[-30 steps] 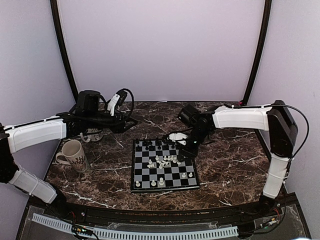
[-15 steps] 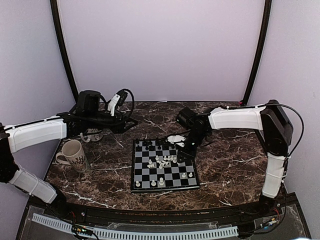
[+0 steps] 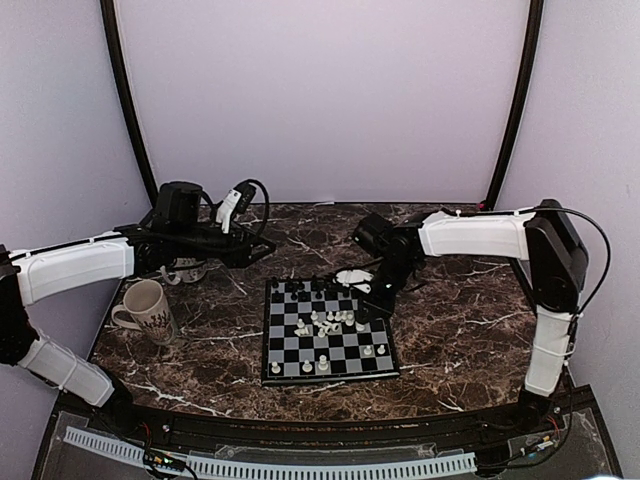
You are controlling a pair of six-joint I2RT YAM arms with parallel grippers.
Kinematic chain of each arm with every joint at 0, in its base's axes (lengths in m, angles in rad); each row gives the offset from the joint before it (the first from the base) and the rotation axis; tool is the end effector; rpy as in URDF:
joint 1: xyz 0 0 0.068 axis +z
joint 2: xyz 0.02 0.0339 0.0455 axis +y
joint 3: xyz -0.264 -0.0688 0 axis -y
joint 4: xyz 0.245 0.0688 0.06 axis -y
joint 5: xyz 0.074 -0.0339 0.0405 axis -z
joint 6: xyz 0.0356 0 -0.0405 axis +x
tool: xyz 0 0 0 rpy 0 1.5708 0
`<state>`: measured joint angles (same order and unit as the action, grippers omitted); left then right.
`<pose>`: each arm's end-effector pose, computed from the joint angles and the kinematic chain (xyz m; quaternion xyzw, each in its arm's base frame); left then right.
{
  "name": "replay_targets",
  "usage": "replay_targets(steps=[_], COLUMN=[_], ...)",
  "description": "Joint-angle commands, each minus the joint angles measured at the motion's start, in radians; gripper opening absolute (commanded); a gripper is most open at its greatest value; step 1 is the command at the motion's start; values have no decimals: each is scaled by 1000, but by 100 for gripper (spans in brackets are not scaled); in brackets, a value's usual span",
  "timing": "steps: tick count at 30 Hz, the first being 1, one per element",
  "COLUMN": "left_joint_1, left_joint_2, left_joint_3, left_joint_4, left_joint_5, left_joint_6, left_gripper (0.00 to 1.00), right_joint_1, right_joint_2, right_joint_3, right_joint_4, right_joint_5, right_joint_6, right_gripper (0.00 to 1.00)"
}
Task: Set up the chess pieces on the board
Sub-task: Pick up the knight from the chessboard, then place the knight at g1.
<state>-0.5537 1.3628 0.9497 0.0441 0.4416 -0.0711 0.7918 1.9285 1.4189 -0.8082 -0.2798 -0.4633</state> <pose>0.2582 -0.1775 0.2901 0.3126 0.7519 -0.3415 0.4694 0.2618 0.2792 0.1889 -0.5910 0.7848 0.1569 0.1006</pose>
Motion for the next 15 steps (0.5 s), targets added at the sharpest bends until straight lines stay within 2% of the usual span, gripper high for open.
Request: replay_targets(steps=[1, 10, 15], left_joint_1=[-3, -3, -3], left_joint_2=[8, 14, 15], left_joint_3=[32, 40, 41], left_joint_4=[-30, -42, -44], left_joint_5=[17, 15, 6], left_joint_6=[12, 21, 27], left_gripper=[48, 48, 48], right_joint_1=[-1, 4, 56], right_joint_2=[-120, -256, -303], right_joint_3=[-4, -95, -162], right_joint_4=[-54, -60, -70], right_joint_5=[-4, -61, -50], right_joint_6=[-3, -13, -41], right_gripper=[3, 4, 4])
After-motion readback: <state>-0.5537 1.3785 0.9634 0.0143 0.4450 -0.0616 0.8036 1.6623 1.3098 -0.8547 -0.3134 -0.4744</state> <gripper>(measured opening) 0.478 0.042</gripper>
